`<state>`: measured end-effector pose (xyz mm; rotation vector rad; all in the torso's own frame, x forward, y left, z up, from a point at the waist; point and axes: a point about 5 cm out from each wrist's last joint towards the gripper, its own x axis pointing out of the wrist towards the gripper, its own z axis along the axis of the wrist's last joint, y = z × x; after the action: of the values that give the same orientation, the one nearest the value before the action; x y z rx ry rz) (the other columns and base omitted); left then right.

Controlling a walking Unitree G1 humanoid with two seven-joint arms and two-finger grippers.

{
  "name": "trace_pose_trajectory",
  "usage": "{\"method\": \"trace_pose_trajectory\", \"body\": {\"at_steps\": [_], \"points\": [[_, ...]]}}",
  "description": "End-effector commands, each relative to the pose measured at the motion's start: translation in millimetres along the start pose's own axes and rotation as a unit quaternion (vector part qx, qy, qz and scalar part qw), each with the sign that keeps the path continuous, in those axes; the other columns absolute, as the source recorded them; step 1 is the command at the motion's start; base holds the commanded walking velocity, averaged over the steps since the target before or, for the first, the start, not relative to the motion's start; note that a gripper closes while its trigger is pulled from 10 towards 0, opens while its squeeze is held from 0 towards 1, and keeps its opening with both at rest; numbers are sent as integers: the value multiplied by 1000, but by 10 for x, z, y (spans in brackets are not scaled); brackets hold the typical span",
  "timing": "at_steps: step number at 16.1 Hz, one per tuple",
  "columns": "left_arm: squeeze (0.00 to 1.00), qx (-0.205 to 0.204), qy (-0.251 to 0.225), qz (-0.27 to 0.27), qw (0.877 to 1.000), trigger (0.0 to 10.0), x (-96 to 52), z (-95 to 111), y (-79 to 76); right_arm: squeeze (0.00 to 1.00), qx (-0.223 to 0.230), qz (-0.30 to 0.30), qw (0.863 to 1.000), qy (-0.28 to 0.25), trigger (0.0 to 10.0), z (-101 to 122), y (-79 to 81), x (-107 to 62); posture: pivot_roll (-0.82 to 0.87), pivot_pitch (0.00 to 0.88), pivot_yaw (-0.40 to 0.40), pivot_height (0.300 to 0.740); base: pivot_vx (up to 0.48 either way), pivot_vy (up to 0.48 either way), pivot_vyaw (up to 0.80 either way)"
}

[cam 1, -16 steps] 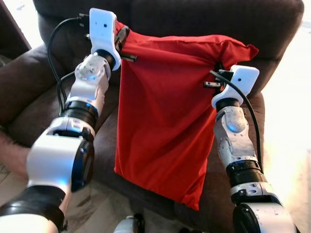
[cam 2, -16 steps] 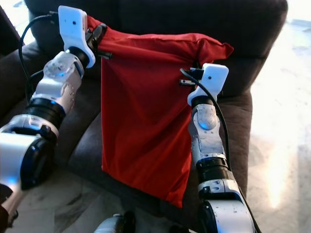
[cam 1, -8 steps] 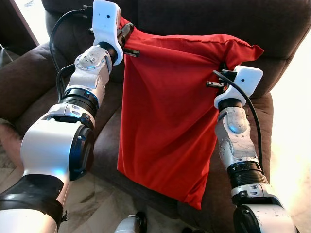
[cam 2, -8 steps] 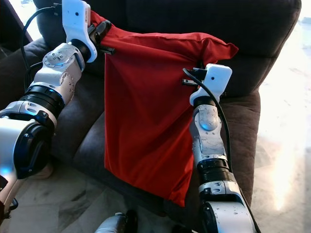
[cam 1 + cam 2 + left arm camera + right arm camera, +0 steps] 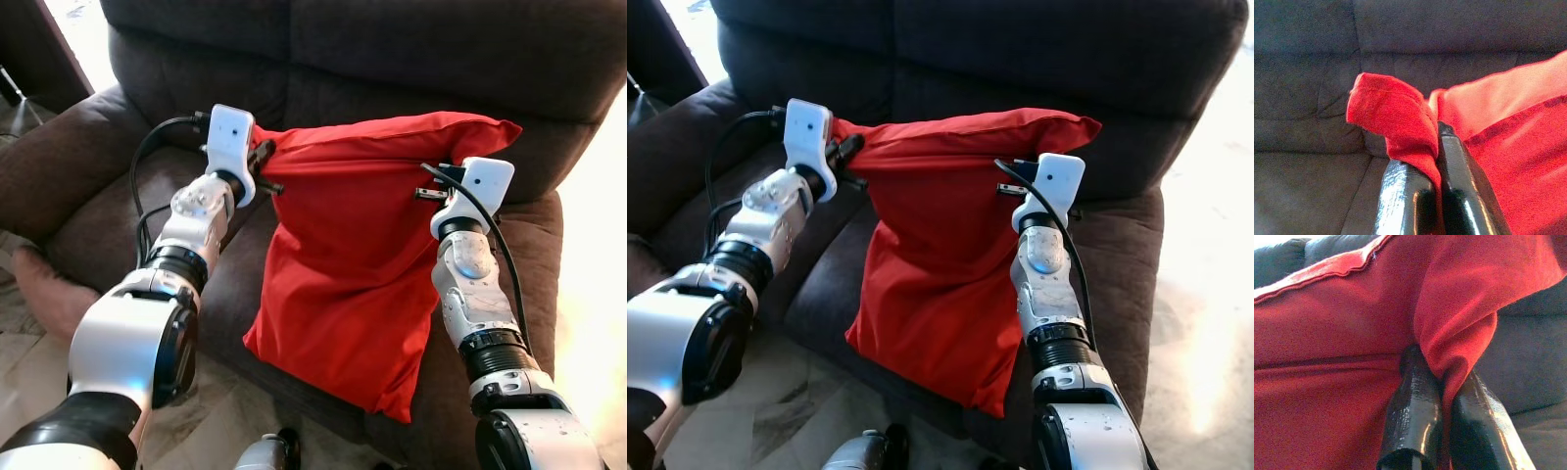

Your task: Move the pillow to the sofa from floor

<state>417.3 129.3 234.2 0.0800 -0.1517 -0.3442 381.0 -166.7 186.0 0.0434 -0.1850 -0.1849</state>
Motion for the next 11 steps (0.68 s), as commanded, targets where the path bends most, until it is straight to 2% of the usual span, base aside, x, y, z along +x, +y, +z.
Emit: {"method": "trace_pose_trajectory", "body": {"at_steps": [1, 4, 5, 6, 7, 9, 10, 11], "points": [[0, 4, 12, 36, 999, 10000, -111, -116, 189, 0, 5, -65, 998, -15, 10000, 63, -281, 36, 164, 172, 70, 740, 0, 0, 0], [0, 4, 7, 41, 999, 10000, -126, -134, 190, 0, 4, -62, 998, -9, 10000, 17, -261, 9, 166, 174, 68, 740, 0, 0, 0], [0, 2, 1, 44, 999, 10000, -135, -135, 193, 239, 2, -59, 998, -7, 10000, -4, -249, -5, 169, 176, 69, 740, 0, 0, 0], [0, 2, 0, 44, 999, 10000, -137, -138, 191, 573, 3, -58, 998, -7, 10000, -5, -245, -7, 168, 176, 69, 740, 0, 0, 0], [0, 1, -1, 45, 999, 10000, -141, -144, 188, 1000, 3, -55, 998, -9, 10000, -4, -240, -9, 168, 177, 69, 740, 0, 0, 0], [0, -1, -3, 46, 999, 10000, -143, -144, 191, 1000, 1, -56, 998, -11, 10000, 3, -230, -18, 168, 177, 71, 740, 0, 0, 0], [0, -2, -5, 47, 999, 10000, -143, -139, 191, 114, -1, -56, 998, -12, 10000, 7, -226, -21, 168, 177, 72, 740, 0, 0, 0], [0, -2, -9, 49, 999, 10000, -141, -122, 196, 0, -2, -57, 998, -14, 10000, 14, -224, -23, 168, 176, 72, 740, 0, 0, 0]]}}
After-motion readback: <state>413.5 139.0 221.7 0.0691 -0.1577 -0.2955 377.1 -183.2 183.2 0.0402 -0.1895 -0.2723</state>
